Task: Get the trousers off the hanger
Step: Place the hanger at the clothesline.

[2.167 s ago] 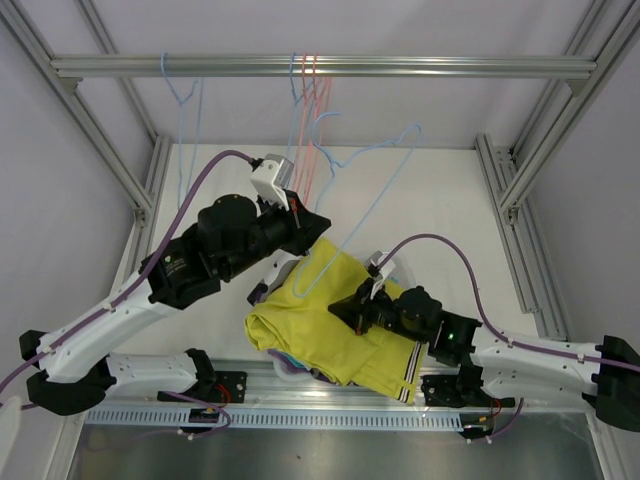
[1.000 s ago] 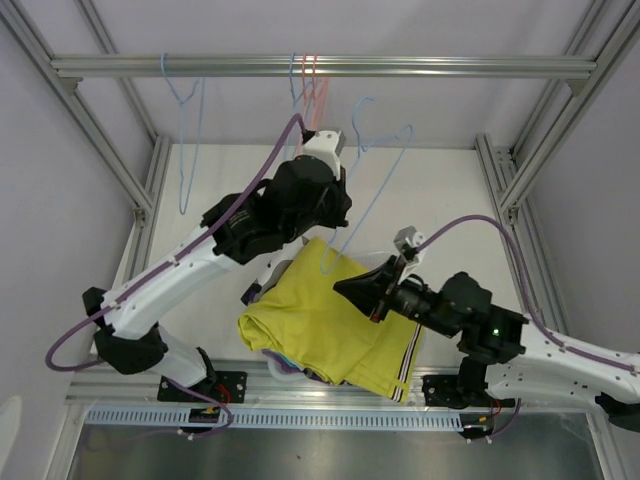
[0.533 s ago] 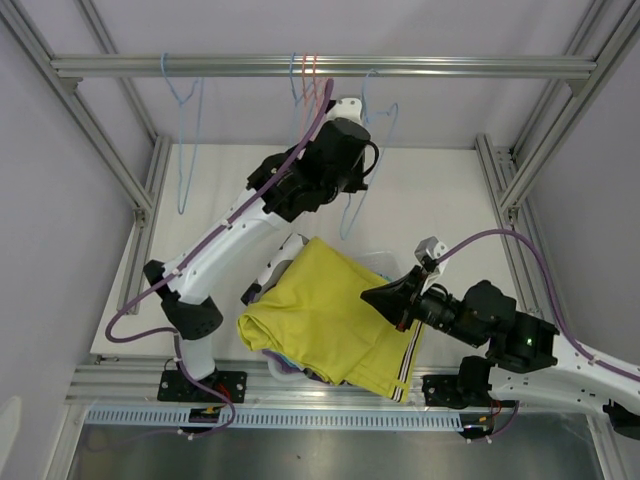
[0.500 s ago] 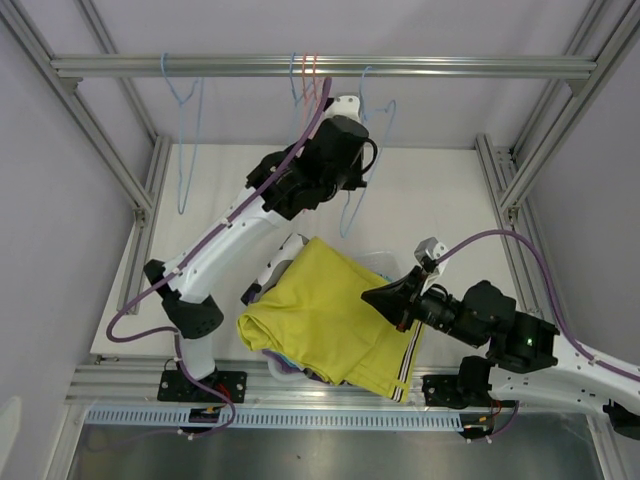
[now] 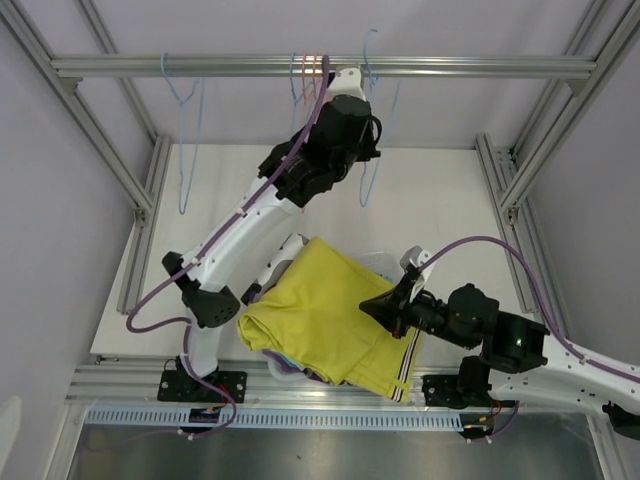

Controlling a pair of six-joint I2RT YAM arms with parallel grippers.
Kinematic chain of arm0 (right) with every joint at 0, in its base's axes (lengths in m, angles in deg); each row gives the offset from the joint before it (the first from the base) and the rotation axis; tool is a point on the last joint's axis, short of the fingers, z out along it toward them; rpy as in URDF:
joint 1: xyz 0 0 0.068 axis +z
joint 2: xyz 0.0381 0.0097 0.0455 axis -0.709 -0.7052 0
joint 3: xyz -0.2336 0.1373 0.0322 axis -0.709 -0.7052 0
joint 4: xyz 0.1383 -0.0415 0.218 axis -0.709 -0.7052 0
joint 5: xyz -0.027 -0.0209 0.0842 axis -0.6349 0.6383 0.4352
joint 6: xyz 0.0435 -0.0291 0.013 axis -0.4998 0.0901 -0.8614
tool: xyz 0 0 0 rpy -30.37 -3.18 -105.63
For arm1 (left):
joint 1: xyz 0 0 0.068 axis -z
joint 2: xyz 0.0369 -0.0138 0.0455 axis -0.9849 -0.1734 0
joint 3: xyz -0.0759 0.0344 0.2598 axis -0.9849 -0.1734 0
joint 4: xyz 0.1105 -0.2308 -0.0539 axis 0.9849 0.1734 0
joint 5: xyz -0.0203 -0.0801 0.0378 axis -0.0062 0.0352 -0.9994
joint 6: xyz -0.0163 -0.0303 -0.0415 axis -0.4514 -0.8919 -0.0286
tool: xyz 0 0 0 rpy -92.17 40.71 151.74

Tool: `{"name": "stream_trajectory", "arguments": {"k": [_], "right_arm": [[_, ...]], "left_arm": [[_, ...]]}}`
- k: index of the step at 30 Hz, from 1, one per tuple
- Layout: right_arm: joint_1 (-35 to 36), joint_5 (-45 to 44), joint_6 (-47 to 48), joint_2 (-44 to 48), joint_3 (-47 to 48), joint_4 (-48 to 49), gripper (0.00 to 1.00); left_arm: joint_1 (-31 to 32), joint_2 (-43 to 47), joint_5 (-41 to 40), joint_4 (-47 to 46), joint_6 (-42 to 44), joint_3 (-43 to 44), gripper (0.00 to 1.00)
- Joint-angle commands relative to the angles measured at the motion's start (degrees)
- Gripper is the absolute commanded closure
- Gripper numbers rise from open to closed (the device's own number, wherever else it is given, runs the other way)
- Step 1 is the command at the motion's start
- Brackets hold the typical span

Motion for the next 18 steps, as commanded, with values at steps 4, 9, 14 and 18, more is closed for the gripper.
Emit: {"name": "stream_trajectory", "arguments": {"k": [4, 9, 14, 18], "right_arm": [[-0.6, 2.0, -0.1, 1.9, -1.0, -0.3, 0.97], [-0.7, 2.6, -0.4, 1.9, -2.0, 0.5, 0.98], [-0.8, 2.9, -0.1, 0.4, -1.9, 0.7, 0.98], [-0.8, 2.9, -0.2, 0.1, -1.9, 0.8, 0.97]], "left_arm": [[-2.2, -5.7, 0.7, -2.2, -1.1, 2.0, 1.00], [-3.1, -7.5, 1.1, -2.5, -1.4, 0.2, 0.99], [-3.0, -6.2, 3.7, -2.8, -1.9, -3.2, 1.00], [-2.6, -1.7, 5.9, -4.4, -2.6, -10.6, 0.96]]}}
